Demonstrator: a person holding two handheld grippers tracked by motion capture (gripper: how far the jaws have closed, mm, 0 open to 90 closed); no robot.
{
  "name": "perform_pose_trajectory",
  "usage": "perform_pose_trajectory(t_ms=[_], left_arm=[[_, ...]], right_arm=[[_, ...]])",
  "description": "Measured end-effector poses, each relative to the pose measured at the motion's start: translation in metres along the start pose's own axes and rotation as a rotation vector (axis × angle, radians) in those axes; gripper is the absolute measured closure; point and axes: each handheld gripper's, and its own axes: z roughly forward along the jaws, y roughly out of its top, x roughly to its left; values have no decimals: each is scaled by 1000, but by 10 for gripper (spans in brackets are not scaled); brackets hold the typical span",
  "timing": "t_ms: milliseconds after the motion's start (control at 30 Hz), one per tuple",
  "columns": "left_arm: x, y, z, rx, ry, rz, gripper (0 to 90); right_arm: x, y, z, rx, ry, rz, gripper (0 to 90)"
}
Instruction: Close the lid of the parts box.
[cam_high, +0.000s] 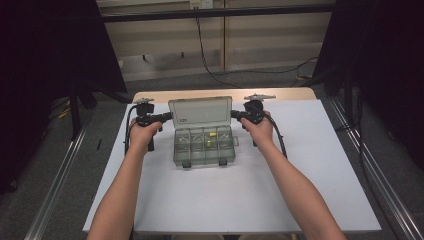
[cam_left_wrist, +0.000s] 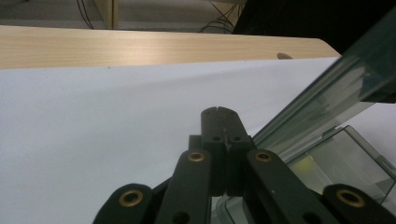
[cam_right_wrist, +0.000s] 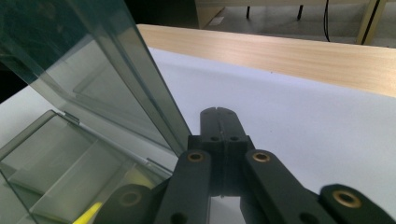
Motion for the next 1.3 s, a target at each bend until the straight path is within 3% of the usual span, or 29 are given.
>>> perform_pose_trajectory(t_ms=[400,733,1000,1100,1167,1300], left_arm=[[-8,-1,-7,75,25,66,900],[-14,-8,-15,80,12,72,900],[-20,-14,-23,104,10,106,900],[-23,-16,-26,95,-14,109,898],[-26,-17,-28,97,-4,128,898],[-29,-19,-32,89,-18,124,898]], right_arm=[[5,-3,-11,47,11,-61,900],[9,-10,-19,48,33,-79,900],[13,-16,-29,59,58,-107,900],[16,-19,-32,76,70,-129,900],[17,-23,-35,88,71,-138,900],[19,-27,-41,80,79,-140,900]])
